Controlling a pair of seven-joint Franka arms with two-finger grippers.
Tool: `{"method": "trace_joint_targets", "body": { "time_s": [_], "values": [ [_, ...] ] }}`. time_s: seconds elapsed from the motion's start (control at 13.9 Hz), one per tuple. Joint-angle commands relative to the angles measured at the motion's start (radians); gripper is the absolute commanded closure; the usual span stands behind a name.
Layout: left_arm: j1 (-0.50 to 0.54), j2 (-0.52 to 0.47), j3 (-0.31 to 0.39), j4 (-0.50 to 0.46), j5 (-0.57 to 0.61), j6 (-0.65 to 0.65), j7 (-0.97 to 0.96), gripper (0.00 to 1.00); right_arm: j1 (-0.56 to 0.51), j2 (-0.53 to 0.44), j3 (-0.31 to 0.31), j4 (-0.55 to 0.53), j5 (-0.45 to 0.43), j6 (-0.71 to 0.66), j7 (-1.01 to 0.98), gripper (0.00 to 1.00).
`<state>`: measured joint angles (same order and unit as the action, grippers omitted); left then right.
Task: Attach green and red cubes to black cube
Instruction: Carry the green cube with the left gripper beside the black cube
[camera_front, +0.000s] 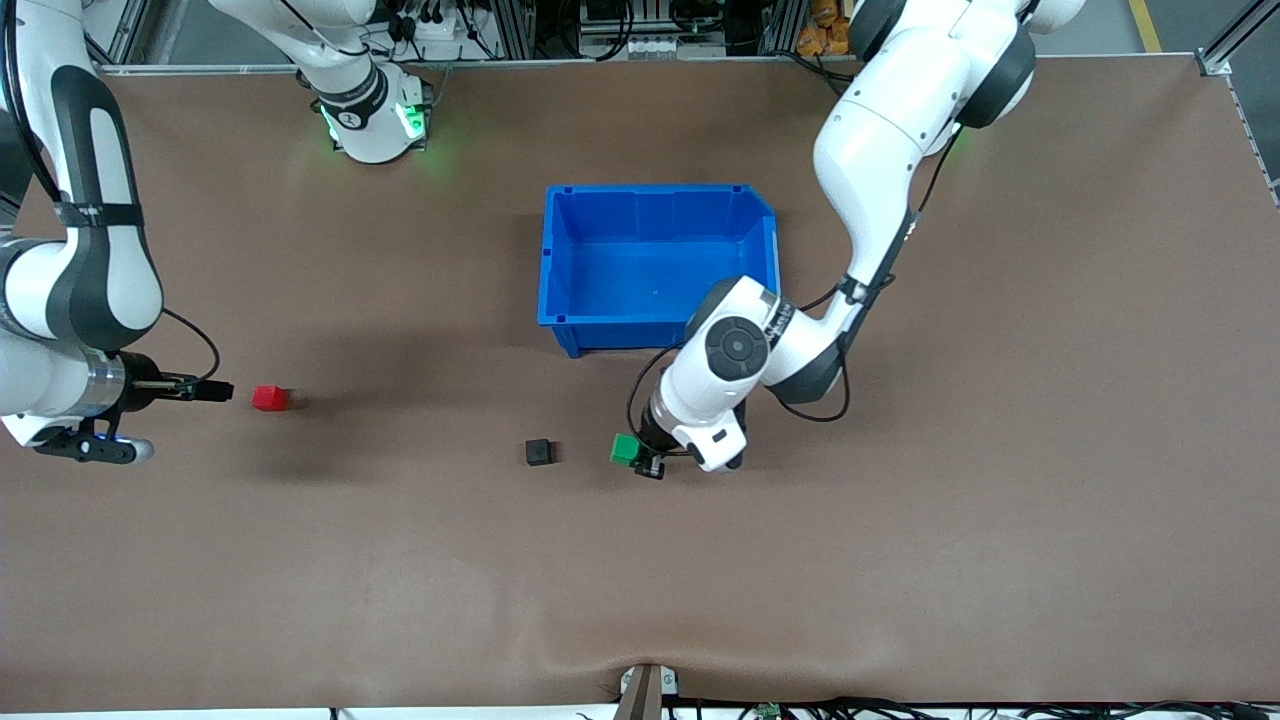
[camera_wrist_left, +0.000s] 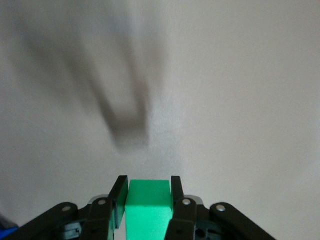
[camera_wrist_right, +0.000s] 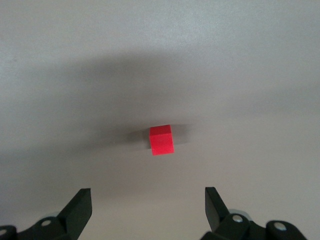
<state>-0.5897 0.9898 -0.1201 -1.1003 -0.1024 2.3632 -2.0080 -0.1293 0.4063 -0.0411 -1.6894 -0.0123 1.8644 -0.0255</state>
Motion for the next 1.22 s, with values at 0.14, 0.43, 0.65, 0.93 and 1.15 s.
{"method": "trace_joint_targets", "body": {
  "time_s": [0.14, 0.43, 0.65, 0.93, 1.15],
  "values": [
    [-0.081, 0.107, 0.060, 0.135, -0.017, 0.027, -0.055, 1.00, -0.016, 0.008, 0.012, -0.026, 0.012, 0.039, -0.004, 0.00],
    [-0.097, 0.154, 0.060, 0.163, -0.017, 0.131, -0.121, 1.00, -0.016, 0.028, 0.012, -0.026, 0.015, 0.064, -0.004, 0.00],
    [-0.110, 0.178, 0.060, 0.163, -0.017, 0.206, -0.161, 1.00, -0.018, 0.046, 0.012, -0.024, 0.015, 0.078, -0.004, 0.00],
    [-0.125, 0.191, 0.060, 0.163, -0.017, 0.228, -0.221, 1.00, -0.016, 0.061, 0.010, -0.026, 0.015, 0.117, -0.004, 0.00],
    [-0.136, 0.200, 0.060, 0.163, -0.017, 0.229, -0.254, 1.00, -0.021, 0.072, 0.010, -0.026, 0.015, 0.127, -0.004, 0.00]
  ]
}}
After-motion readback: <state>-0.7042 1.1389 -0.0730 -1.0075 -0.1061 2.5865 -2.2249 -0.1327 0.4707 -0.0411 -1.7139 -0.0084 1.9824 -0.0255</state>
